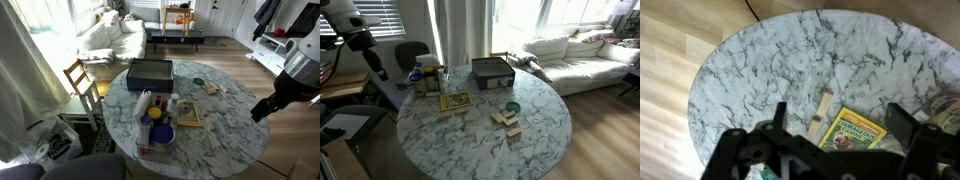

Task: Pick up the white container from the measuring spoon and put it on the table, pick up two wooden blocks from the table and place them horizontally on the measuring spoon on by one

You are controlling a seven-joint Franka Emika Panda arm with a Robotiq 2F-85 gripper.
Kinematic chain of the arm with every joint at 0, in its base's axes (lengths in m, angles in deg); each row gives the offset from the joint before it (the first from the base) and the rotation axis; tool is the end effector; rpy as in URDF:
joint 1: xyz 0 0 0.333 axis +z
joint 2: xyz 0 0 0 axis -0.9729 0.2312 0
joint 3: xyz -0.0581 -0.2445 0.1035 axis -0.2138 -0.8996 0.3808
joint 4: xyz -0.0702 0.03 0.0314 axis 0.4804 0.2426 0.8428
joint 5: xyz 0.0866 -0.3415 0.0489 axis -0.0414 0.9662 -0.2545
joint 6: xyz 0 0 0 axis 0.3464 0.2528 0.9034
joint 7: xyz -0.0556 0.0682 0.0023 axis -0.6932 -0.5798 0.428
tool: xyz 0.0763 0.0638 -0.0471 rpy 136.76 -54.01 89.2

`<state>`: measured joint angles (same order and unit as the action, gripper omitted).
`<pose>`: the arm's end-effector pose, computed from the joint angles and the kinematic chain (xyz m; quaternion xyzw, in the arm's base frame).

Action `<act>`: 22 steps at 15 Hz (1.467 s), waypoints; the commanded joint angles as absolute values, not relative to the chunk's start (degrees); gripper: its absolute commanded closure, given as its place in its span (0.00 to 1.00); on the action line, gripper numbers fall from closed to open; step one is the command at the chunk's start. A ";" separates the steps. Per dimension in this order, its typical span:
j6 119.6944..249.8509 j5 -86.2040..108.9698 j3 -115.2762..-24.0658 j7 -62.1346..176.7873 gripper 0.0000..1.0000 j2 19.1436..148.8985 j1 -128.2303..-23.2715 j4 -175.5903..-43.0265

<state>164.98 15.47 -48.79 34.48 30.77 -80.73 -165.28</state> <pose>0.3449 0.0690 0.4370 0.9813 -0.1277 0.0597 0.1310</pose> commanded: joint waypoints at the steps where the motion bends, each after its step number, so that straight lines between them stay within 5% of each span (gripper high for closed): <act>1: 164.76 16.24 -49.90 33.85 0.00 31.04 -79.50 -165.16; 10: 164.76 16.24 -49.91 33.85 0.00 31.09 -79.49 -165.16; 22: 158.10 12.65 -51.25 18.41 0.00 64.55 -78.90 -133.97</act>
